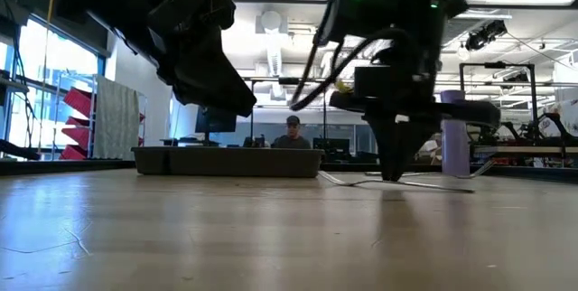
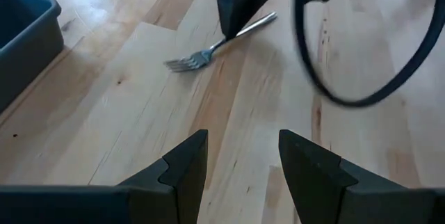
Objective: Sort silverware
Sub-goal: Put the silver fork into the organizing bin
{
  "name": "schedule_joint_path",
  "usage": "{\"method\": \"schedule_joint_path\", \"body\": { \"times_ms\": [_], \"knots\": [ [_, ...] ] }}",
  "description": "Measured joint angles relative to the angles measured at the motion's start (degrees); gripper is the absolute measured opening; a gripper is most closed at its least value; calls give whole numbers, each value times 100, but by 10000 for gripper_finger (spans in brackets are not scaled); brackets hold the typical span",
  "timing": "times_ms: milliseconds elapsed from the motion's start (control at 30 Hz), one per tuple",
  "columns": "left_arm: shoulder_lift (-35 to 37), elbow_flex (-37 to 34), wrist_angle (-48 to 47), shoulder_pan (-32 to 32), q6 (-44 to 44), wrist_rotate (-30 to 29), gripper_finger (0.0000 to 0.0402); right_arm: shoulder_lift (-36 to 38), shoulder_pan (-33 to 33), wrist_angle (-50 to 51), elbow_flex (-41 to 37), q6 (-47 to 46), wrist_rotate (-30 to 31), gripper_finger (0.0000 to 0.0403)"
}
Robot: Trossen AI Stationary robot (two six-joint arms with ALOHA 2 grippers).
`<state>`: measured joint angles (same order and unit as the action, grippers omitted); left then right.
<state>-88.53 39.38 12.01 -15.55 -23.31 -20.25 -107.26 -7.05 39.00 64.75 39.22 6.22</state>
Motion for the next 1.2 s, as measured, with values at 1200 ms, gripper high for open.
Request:
{"method": "schedule_joint_path", "body": {
  "times_ms": [1200],
  "knots": [
    [4,0,-9,-103,46,-17,158,-772,192,610,844,3468,-449,27]
  ]
}}
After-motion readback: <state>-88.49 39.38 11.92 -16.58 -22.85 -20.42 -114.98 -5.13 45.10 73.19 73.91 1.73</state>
